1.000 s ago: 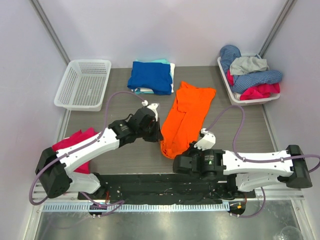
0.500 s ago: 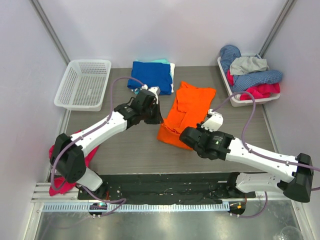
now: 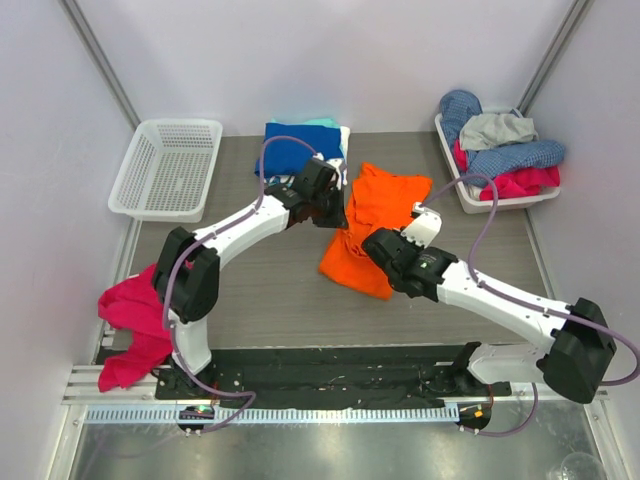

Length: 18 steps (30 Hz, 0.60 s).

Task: Fold and stack the t-shirts
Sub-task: Fold the tshirt

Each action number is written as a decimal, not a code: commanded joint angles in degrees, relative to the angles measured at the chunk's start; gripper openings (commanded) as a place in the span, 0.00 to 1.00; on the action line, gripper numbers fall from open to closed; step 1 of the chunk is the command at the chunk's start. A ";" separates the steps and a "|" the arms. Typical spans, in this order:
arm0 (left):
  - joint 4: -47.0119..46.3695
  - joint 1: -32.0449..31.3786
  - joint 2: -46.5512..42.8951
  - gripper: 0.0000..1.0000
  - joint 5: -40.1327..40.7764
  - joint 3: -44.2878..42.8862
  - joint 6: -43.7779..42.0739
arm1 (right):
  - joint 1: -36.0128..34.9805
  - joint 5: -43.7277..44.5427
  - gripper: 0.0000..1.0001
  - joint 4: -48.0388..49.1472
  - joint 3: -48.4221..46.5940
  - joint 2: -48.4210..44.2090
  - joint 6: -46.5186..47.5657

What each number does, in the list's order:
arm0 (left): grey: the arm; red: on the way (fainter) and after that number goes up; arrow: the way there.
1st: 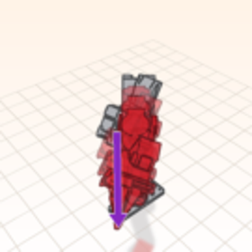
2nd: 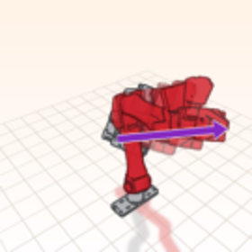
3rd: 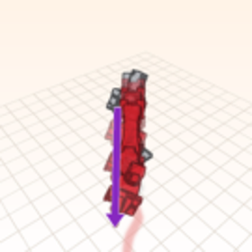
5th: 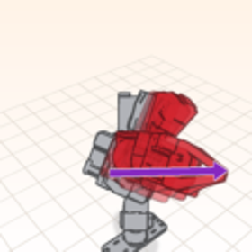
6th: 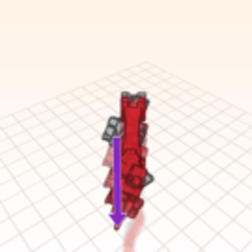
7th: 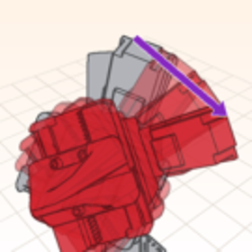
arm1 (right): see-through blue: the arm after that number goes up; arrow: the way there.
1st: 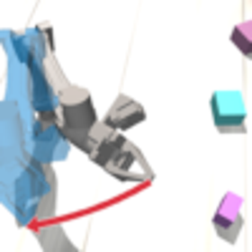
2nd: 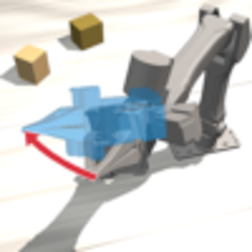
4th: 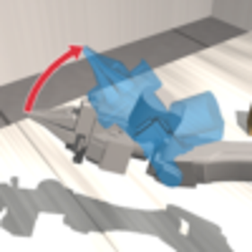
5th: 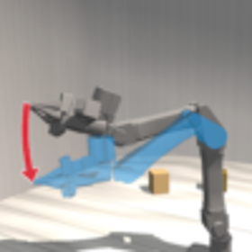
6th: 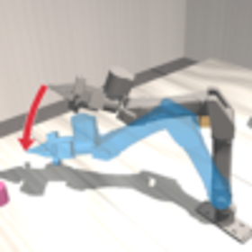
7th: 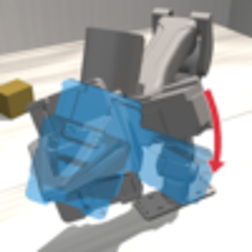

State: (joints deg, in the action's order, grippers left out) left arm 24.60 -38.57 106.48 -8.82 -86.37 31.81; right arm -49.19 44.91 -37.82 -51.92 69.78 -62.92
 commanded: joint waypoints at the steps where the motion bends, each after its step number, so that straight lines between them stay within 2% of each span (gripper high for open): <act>1: -1.31 1.12 3.46 0.00 -2.52 -5.21 -2.28 | 3.48 -0.78 0.01 6.18 1.47 1.15 2.88; 18: -2.71 4.99 15.60 0.00 -8.49 -14.18 -0.96 | 15.88 -6.06 0.01 18.57 5.16 7.04 9.04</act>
State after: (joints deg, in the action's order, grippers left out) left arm 24.23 -34.28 120.73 -14.59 -97.01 30.87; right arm -34.72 39.16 -24.01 -47.00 75.75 -55.96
